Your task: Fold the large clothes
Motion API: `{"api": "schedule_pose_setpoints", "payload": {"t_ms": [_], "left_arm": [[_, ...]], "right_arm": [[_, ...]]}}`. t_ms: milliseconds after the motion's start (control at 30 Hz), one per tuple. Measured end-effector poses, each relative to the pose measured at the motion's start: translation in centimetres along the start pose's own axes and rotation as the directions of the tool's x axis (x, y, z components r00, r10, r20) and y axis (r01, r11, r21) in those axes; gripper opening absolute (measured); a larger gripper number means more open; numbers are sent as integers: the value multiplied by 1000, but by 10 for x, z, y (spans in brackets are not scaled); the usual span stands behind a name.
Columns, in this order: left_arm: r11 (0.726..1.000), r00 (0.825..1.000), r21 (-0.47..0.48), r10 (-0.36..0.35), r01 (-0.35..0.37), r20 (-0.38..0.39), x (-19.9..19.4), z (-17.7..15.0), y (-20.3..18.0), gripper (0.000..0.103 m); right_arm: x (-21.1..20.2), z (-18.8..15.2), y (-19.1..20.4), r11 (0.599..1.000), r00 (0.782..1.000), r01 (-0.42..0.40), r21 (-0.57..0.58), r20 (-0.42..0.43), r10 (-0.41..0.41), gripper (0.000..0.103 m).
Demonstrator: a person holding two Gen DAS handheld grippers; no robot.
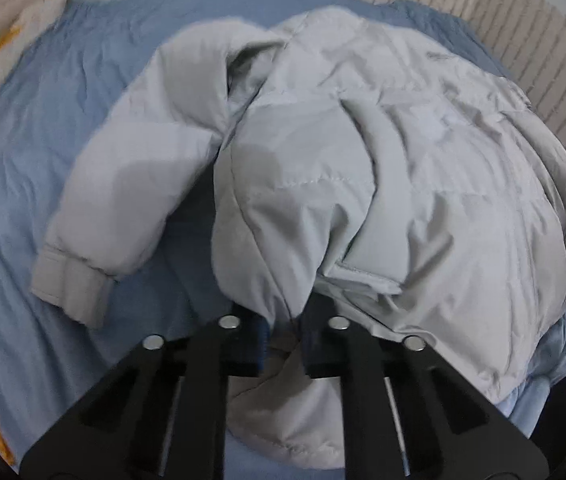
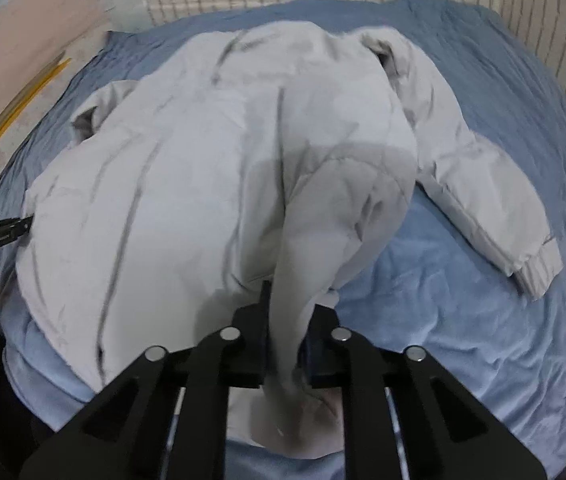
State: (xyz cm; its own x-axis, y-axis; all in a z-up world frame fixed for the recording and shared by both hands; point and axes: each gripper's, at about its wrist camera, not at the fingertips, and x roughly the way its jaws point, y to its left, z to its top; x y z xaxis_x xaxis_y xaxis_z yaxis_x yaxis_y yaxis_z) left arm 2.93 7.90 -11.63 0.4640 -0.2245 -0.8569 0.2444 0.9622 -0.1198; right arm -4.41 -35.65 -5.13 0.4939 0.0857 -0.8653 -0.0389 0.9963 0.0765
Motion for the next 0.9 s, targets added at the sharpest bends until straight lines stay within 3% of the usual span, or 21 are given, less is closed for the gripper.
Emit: {"api": "schedule_pose_setpoints", "payload": {"t_ms": [133,267,300,333,367,400,467,533,600,700,833,900], "left_arm": [[998,992,-6,-67,68,109,-77,-7,-2,5],[997,986,16,-82,81,142,-129,-17,2,7],[996,989,18,-86,84,121,-133,-18,6,8],[996,991,19,-90,88,95,-132,-19,9,14],[996,993,18,-84,83,78,-131,-19,12,22],[998,997,22,-54,52,63,-129,-19,15,32],[1000,997,12,12,-13,79,-130,-19,22,75],[997,989,-53,63,-56,130,-140,-14,37,97],[989,980,-120,110,-90,168,-148,-2,57,100],[970,979,-226,123,-86,159,-137,21,88,100],[941,985,-323,137,-97,103,-98,38,123,100],[920,978,-358,197,-160,68,-73,41,135,100]], "right_arm": [[-68,1,18,996,998,-16,-84,64,22,8],[-111,-10,27,990,998,-16,-138,65,25,11],[-113,-12,26,991,998,-18,-135,51,25,15],[-110,-15,23,991,1000,4,-131,28,-1,30],[-108,-18,19,990,999,43,-136,8,-42,43],[-105,-19,15,984,994,107,-145,-4,-109,64],[-105,-17,7,975,984,176,-135,-16,-179,66],[-117,-11,-4,980,984,179,-84,25,-178,66],[-133,2,-7,984,981,175,-38,98,-170,69],[-150,24,-2,989,962,143,32,232,-147,90],[-157,67,18,995,929,4,101,368,-41,91],[-147,91,35,994,918,-55,96,397,13,92]]}}
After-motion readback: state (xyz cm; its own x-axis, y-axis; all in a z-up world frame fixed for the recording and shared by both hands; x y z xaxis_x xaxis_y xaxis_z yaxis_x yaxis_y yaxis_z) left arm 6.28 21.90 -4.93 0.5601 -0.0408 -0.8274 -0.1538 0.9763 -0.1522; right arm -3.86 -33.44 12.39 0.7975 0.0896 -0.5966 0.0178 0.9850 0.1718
